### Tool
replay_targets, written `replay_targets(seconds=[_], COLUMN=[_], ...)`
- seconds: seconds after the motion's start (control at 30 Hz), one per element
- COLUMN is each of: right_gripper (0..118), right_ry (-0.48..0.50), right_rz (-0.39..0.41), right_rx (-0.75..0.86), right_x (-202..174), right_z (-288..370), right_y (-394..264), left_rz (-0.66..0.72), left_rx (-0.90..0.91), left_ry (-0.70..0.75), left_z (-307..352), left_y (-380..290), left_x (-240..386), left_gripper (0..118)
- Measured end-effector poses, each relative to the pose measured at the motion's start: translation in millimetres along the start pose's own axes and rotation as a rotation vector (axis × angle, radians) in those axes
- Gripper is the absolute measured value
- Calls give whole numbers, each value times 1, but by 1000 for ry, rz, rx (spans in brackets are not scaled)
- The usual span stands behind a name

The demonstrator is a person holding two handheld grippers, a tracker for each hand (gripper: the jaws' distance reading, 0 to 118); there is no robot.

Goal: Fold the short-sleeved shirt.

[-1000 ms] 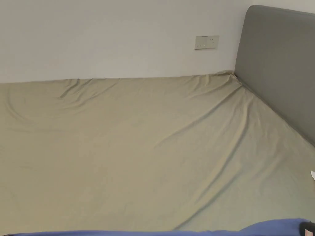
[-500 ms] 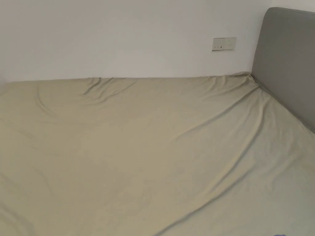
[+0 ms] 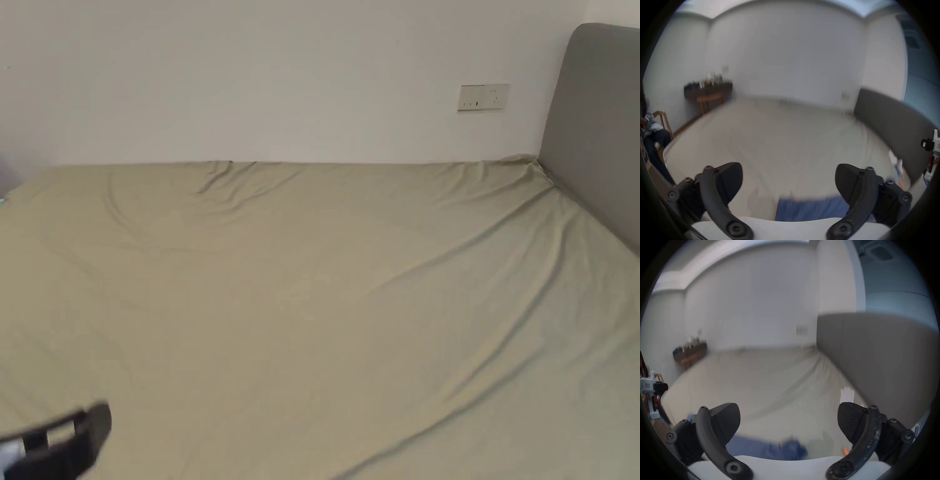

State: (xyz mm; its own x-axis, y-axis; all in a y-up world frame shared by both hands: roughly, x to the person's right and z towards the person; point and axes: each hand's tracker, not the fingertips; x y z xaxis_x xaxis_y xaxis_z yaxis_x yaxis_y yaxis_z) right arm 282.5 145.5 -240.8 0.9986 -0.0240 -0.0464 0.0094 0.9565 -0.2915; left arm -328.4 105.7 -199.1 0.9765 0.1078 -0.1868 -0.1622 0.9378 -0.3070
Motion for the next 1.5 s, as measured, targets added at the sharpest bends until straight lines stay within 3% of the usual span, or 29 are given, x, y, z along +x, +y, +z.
replay_targets(seconds=[0.1, 0.17, 0.2, 0.23, 0.27, 0.3, 0.33, 0.43, 0.5, 0.67, 0.73, 0.87, 0.9, 0.97, 1.0, 1.03, 1.07, 1.2, 1.3, 1.4, 1.43, 1.47, 1.5], right_gripper=[118, 116, 95, 66, 30, 2, 1, 1, 1, 1, 1, 1, 1, 1, 1, 1, 1, 1, 1, 1, 1, 1, 1], right_ry=[43, 126, 161, 194, 190, 178, 178, 205, 209, 213, 244, 255, 243, 216, 209, 205, 204, 185, 192, 212, 224, 232, 241], right_rz=[-52, -156, -198, -222, -224, -231, -228, -214, -196, -209, -218, -236, -226, -201, -195, -194, -192, -186, -184, -203, -198, -196, -196], right_rx=[172, 182, 196, 200, 191, 192, 190, 186, 172, 118, 48, 19, 13, 13, 9, 8, 9, 31, 36, 26, 26, 28, 28], right_x=[-15, -23, -25, -26, -28, -29, -26, -25, -27, -36, -40, -50, -53, -57, -58, -58, -58, -58, -60, -65, -69, -73, -77], right_z=[-5, -4, -2, 0, 1, 4, 5, 13, 17, 20, 16, 11, 10, 11, 10, 9, 9, 3, -9, -22, -26, -31, -36], right_y=[32, 40, 43, 44, 45, 46, 46, 43, 41, 28, 23, 13, 13, 13, 14, 15, 16, 20, 21, 22, 22, 22, 21], left_rz=[69, 152, 200, 221, 239, 236, 228, 235, 414, 677, 831, 764, 736, 676, 693, 670, 748, 607, 573, 587, 587, 574, 540], left_rx=[227, 207, 179, 145, 101, 43, -4, -187, -380, -842, -938, -953, -939, -890, -909, -984, -957, -1018, -962, -1015, -994, -1009, -1037], left_ry=[-56, -190, -247, -292, -304, -312, -297, -309, -438, -688, -732, -625, -658, -626, -621, -634, -720, -658, -794, -684, -714, -696, -667], left_z=[17, 24, 25, 25, 24, 17, 13, -7, -32, -101, -120, -137, -146, -148, -151, -152, -155, -171, -175, -186, -191, -192, -191], left_y=[39, 51, 52, 54, 53, 50, 45, 23, -3, -90, -123, -151, -155, -159, -162, -165, -167, -189, -191, -192, -187, -186, -188], left_x=[13, 8, 3, 3, -2, -7, -12, -38, -65, -121, -136, -141, -154, -155, -152, -149, -152, -142, -124, -106, -113, -108, -103], left_gripper=[118, 118, 112, 96, 69, 20, 0, 0, 0, 0, 0, 4, 34, 114, 117, 117, 118, 118, 118, 118, 118, 115, 82])
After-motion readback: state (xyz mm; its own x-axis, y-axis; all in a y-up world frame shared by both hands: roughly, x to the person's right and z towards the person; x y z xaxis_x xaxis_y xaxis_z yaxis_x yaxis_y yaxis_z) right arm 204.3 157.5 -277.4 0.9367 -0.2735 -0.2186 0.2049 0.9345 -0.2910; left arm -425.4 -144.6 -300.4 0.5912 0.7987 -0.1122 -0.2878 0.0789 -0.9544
